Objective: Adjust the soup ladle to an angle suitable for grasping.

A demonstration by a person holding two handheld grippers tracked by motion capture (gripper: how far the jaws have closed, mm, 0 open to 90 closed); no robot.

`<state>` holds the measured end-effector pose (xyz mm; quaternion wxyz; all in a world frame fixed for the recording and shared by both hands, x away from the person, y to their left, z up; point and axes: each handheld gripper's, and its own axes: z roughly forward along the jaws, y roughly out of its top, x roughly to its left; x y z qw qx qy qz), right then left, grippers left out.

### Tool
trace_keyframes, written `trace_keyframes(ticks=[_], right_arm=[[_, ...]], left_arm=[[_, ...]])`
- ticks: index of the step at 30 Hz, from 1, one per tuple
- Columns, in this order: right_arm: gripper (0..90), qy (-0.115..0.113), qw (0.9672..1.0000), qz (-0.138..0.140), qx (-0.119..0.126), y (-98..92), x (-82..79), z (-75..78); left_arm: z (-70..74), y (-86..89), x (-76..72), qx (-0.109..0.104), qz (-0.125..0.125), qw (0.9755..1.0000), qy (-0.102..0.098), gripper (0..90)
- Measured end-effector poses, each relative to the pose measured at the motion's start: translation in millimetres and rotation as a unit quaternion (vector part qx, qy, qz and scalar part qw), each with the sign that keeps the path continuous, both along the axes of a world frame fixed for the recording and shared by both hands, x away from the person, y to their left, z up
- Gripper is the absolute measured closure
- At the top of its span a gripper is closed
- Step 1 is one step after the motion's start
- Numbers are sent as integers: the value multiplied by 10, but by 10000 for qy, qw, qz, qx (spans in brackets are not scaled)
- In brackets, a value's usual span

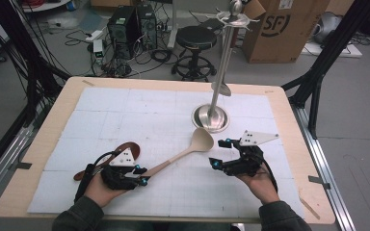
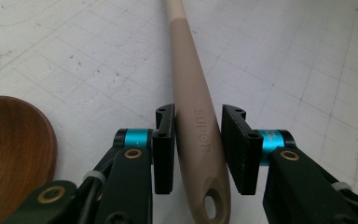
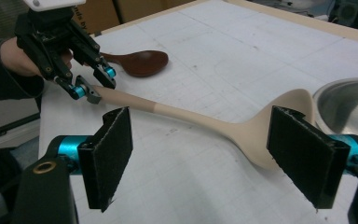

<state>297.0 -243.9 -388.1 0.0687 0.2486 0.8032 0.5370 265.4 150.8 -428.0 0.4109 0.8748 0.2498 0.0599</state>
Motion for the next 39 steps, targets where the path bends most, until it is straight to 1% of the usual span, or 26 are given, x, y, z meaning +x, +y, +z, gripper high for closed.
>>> trace_keyframes(ticks=[8, 11, 15, 16, 19, 22, 25, 29, 31, 32, 34, 36, 39], right_arm=[[222, -4, 9996, 260, -75, 120, 14, -4], [223, 6, 9995, 308, -101, 163, 23, -6], [232, 48, 9989, 443, -169, 250, 35, -17], [239, 49, 9984, 529, -205, 276, 39, -23], [239, 83, 9976, 643, -255, 335, 46, -41], [239, 102, 9971, 699, -295, 379, 60, -61], [239, 143, 9968, 721, -311, 417, 70, -77], [240, 166, 9957, 828, -392, 473, 80, -102], [240, 171, 9951, 871, -439, 504, 87, -116], [240, 174, 9947, 900, -467, 525, 92, -123], [240, 159, 9941, 941, -515, 560, 103, -138], [240, 218, 9935, 955, -572, 593, 107, -154], [241, 235, 9923, 1009, -676, 639, 113, -179]], left_arm=[[19, -18, -13, -30, -97, 9999, 5, 665], [28, -30, -21, -42, -126, 9999, 10, 665], [39, -46, -31, -35, -185, 9998, 7, 665], [42, -50, -35, -39, -186, 9998, 5, 665], [55, -67, -45, -54, -238, 9997, -4, 665], [60, -87, -56, -84, -255, 9996, -7, 665], [67, -101, -63, -67, -300, 9995, -15, 665], [78, -115, -71, -83, -345, 9994, -13, 665], [84, -125, -74, -70, -377, 9993, -29, 665], [84, -135, -80, -99, -370, 9993, -22, 665], [89, -141, -83, -72, -402, 9992, -27, 664], [93, -149, -87, -94, -413, 9991, -25, 665], [97, -162, -91, -95, -439, 9990, -23, 665]])
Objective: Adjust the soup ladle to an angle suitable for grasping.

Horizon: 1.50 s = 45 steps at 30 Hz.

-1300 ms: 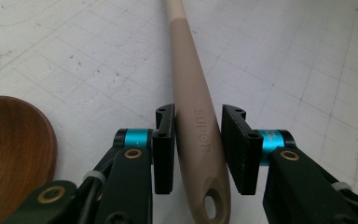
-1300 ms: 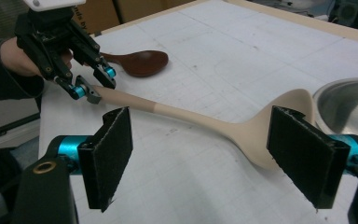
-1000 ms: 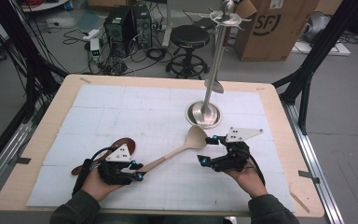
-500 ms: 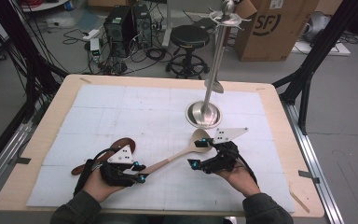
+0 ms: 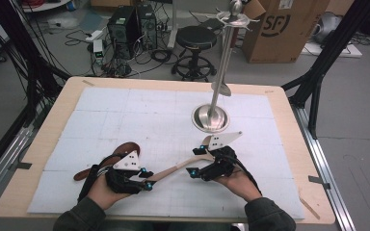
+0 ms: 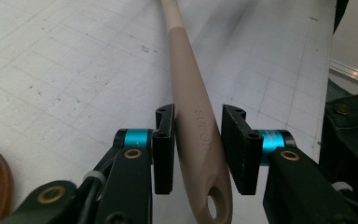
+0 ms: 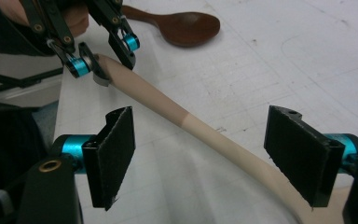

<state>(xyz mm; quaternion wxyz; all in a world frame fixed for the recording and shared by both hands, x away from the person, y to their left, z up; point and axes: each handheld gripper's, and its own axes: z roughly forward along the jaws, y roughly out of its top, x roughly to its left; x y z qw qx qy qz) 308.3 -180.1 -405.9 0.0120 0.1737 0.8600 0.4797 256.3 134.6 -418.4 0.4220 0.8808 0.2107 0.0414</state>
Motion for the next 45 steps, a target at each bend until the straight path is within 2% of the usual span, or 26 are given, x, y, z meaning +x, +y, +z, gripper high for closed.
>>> trace_keyframes(ticks=[5, 8, 18, 23, 37, 45], right_arm=[[241, 71, 9999, 24, -109, 64, 16, -51], [242, 93, 9998, 31, -174, 92, 21, -75], [244, 112, 9991, 133, -397, 170, 16, -142], [247, 118, 9986, 157, -496, 202, 12, -172], [267, 172, 9967, 220, -761, 261, 10, -251], [310, 76, 9950, 275, -958, 292, 12, -289]], left_arm=[[-2, -17, -2, 54, -72, 10000, -3, 665], [-5, -30, -8, -10, -65, 10000, 20, 665], [11, -67, -18, 13, -158, 9999, 14, 665], [16, -88, -26, -41, -161, 9999, 44, 665], [49, -140, -37, -55, -228, 9997, -16, 666], [63, -154, -43, -72, -243, 9997, -31, 666]])
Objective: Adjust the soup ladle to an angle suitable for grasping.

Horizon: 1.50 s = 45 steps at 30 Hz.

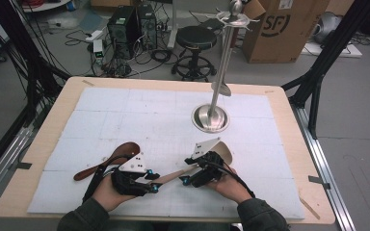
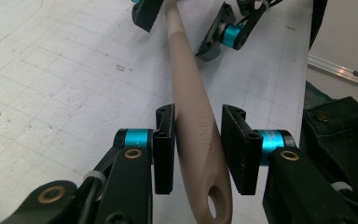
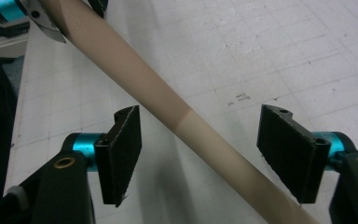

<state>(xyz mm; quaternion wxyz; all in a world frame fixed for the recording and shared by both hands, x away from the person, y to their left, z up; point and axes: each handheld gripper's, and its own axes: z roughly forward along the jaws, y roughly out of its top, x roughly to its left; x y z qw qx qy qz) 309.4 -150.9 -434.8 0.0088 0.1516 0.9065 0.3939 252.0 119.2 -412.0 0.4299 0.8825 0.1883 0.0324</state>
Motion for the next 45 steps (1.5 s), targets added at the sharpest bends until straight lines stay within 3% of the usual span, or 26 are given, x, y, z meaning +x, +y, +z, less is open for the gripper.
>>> trace_keyframes(ticks=[25, 31, 45], right_arm=[[458, -88, 9998, 28, -157, 10, -18, 7], [513, -153, 9997, 105, -180, 0, -28, 29], [625, -134, 9994, 267, -154, -18, -35, 60]], left_arm=[[50, 4, -1, -101, 19, 9999, -134, 669], [59, 38, 14, -135, 105, 9997, -150, 669], [64, 110, 58, -177, 360, 9990, -178, 577]])
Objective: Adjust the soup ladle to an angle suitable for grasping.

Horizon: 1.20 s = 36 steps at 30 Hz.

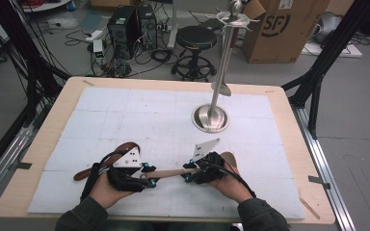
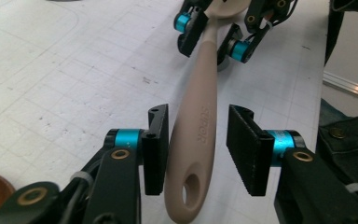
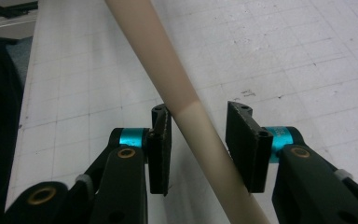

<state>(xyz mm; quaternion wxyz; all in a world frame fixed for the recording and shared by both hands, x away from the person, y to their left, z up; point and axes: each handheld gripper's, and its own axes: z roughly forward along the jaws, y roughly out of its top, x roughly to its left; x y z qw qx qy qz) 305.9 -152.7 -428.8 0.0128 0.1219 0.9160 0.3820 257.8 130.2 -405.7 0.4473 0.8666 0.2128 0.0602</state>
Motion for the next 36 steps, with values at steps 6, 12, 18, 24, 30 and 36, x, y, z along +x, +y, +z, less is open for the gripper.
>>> trace_keyframes(ticks=[6, 12, 18, 24, 30, 36], right_arm=[[653, -16, 10000, 66, -23, 1, -10, 6], [679, -20, 9999, 165, -6, 0, -14, 14], [710, 27, 9997, 258, -9, 3, -31, 26], [737, 41, 9993, 369, -13, 13, -42, 32], [759, 67, 9992, 389, 22, 0, -47, 46], [772, 90, 9996, 237, 100, -55, -34, 83]], left_arm=[[3, 11, 8, -32, 66, 10000, 17, 544], [8, 40, 22, -83, 142, 9999, 19, 538], [18, 81, 36, -137, 248, 9996, 23, 521], [18, 125, 56, -196, 364, 9991, 34, 502], [20, 184, 73, -208, 507, 9985, 17, 471], [33, 246, 97, -288, 675, 9973, -12, 429]])
